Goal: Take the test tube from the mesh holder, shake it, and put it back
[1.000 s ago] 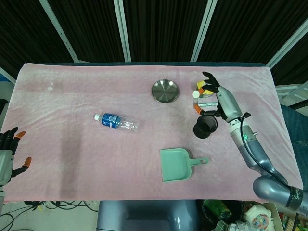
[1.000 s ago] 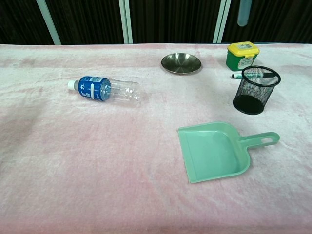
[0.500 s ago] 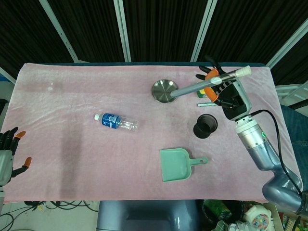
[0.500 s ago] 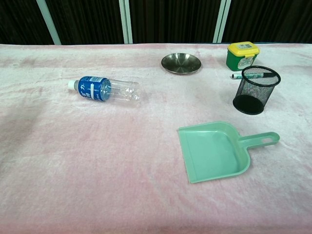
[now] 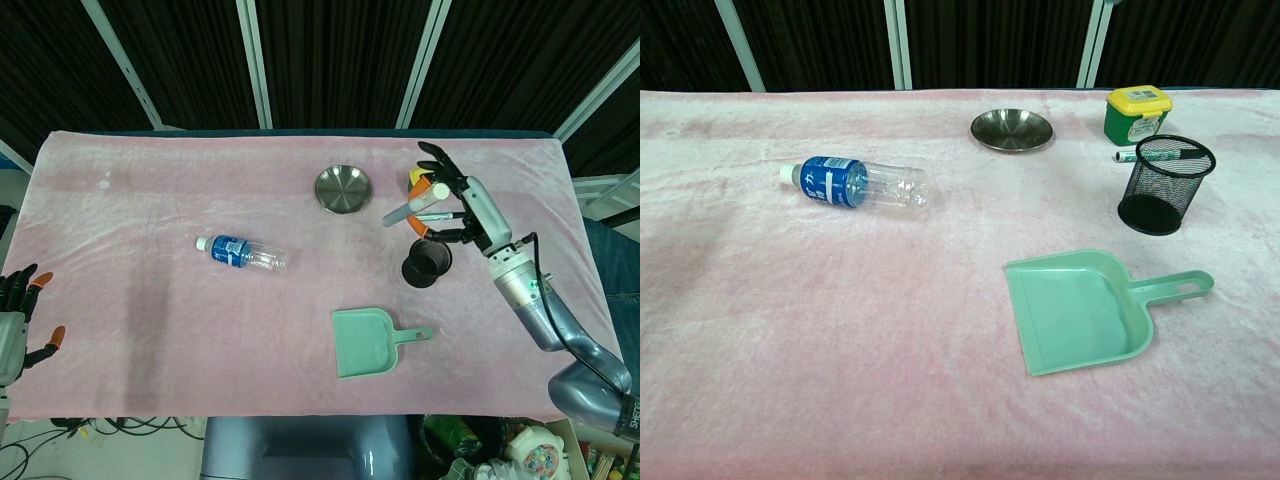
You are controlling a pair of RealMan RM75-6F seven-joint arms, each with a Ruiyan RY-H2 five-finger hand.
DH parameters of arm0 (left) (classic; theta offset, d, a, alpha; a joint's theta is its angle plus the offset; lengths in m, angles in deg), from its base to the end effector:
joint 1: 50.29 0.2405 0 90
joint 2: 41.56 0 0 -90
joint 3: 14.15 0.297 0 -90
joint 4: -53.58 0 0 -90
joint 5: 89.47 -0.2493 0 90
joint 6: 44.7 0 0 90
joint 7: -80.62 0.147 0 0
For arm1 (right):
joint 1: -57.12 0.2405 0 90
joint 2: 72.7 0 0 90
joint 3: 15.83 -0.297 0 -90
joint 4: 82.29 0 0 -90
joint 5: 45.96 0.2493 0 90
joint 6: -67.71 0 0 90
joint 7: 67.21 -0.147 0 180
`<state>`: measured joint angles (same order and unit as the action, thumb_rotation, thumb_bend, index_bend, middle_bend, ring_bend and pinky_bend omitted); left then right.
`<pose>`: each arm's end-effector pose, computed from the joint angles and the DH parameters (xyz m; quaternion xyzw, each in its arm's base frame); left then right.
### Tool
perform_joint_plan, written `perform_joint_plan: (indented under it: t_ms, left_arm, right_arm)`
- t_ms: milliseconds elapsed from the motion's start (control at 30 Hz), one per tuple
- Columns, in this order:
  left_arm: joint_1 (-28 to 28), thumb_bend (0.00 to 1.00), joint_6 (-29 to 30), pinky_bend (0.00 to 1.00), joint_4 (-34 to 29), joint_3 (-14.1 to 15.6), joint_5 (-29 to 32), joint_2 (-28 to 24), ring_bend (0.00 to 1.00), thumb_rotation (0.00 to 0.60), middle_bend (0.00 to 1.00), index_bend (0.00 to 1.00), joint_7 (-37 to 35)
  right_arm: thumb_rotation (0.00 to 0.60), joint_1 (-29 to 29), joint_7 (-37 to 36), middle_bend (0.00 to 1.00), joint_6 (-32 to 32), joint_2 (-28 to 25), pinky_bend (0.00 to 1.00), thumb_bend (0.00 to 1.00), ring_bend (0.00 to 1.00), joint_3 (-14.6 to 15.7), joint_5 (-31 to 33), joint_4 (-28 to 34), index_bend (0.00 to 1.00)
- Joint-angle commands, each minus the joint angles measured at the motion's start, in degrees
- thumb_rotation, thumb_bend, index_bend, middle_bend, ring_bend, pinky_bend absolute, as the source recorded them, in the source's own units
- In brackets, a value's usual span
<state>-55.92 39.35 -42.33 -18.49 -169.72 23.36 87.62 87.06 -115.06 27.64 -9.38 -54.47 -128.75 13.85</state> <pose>-0.3564 0.1997 0.1352 -0.5773 -0.3928 -0.3640 0.6164 -0.1469 -0.4294 0.1622 0.5171 -0.5686 0.6099 0.1930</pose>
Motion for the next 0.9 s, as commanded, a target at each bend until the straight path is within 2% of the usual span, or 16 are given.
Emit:
perform_joint_plan:
  t_ms: [33, 267, 333, 433, 500, 533, 600, 633, 767, 833, 900]
  left_arm:
    - [0.0, 0.33, -0.01, 0.0, 0.0, -0.03, 0.06, -0.02, 0.0, 0.6, 0.02, 0.12, -0.06]
    - [-0.04, 0.33, -0.1, 0.0, -0.03, -0.04, 0.12, -0.03, 0.0, 0.6, 0.02, 0.12, 0.06]
    - [-0.02, 0.33, -0.08, 0.0, -0.02, -0.05, 0.15, -0.03, 0.0, 0.6, 0.02, 0.12, 0.03]
    - [-0.01, 0.33, -0.05, 0.0, -0.07, -0.06, 0.15, -0.06, 0.0, 0.6, 0.02, 0.12, 0.01]
    - [-0.02, 0.33, -0.06, 0.0, -0.07, -0.05, 0.12, -0.07, 0.0, 0.6, 0.02, 0.12, -0.03]
    - [-0.02, 0.33, -0.09, 0.0, -0.07, -0.04, 0.12, -0.07, 0.0, 0.6, 0.02, 0.12, -0.04]
    - [-0.03, 0.33, -0.12, 0.0, -0.07, -0.02, 0.12, -0.07, 0.0, 0.6, 0.02, 0.12, -0.04]
    - [-0.03, 0.33, -0.13, 0.0, -0.07, -0.02, 0.1, -0.07, 0.0, 0.6, 0.02, 0.12, -0.05]
    - [-0.04, 0.33, -0.1, 0.0, -0.04, -0.02, 0.06, -0.03, 0.0, 0.6, 0.02, 0.12, -0.03]
    - [-0.03, 0.33, -0.05, 0.0, -0.03, -0.02, 0.03, -0.01, 0.0, 0.6, 0.02, 0.12, -0.04]
    - [-0.02, 0.33, -0.04, 0.0, -0.02, -0.01, 0.03, -0.01, 0.0, 0.6, 0.02, 0.12, -0.06]
  right_arm:
    - [0.6, 4.28, 42.08, 0.04, -6.54, 3.9, 0.16, 0.27, 0.13, 7.62, 15.44, -2.46, 0.62]
    - [0.6, 7.42, 61.88, 0.04, -13.66, 6.05, 0.16, 0.27, 0.13, 11.03, 23.55, -1.54, 0.62]
    - [0.6, 7.93, 63.58, 0.04, -14.96, 6.6, 0.16, 0.27, 0.13, 11.33, 24.86, -0.72, 0.62]
    - [0.6, 7.96, 58.83, 0.04, -13.6, 6.28, 0.16, 0.27, 0.13, 10.23, 27.45, 2.62, 0.62]
    - [0.6, 7.19, 49.12, 0.04, -9.55, 4.75, 0.16, 0.27, 0.13, 7.82, 28.89, 6.23, 0.62]
    - [0.6, 6.39, 41.83, 0.04, -6.51, 3.73, 0.16, 0.27, 0.13, 5.81, 29.22, 8.36, 0.62]
    - [0.6, 4.29, 26.97, 0.04, -0.38, 1.8, 0.16, 0.27, 0.13, 1.39, 27.7, 11.17, 0.62]
    - [0.6, 3.46, 22.2, 0.04, 1.44, 1.33, 0.16, 0.27, 0.13, -0.09, 26.53, 11.7, 0.62]
    - [0.6, -2.42, -8.62, 0.04, 10.18, 1.3, 0.16, 0.27, 0.13, -10.27, 17.03, 14.38, 0.62]
    - [0.6, -4.64, -19.78, 0.04, 11.51, 2.1, 0.16, 0.27, 0.13, -13.55, 11.54, 14.52, 0.62]
    - [0.6, -6.38, -30.85, 0.04, 10.86, 2.72, 0.16, 0.27, 0.13, -15.31, 4.22, 13.78, 0.62]
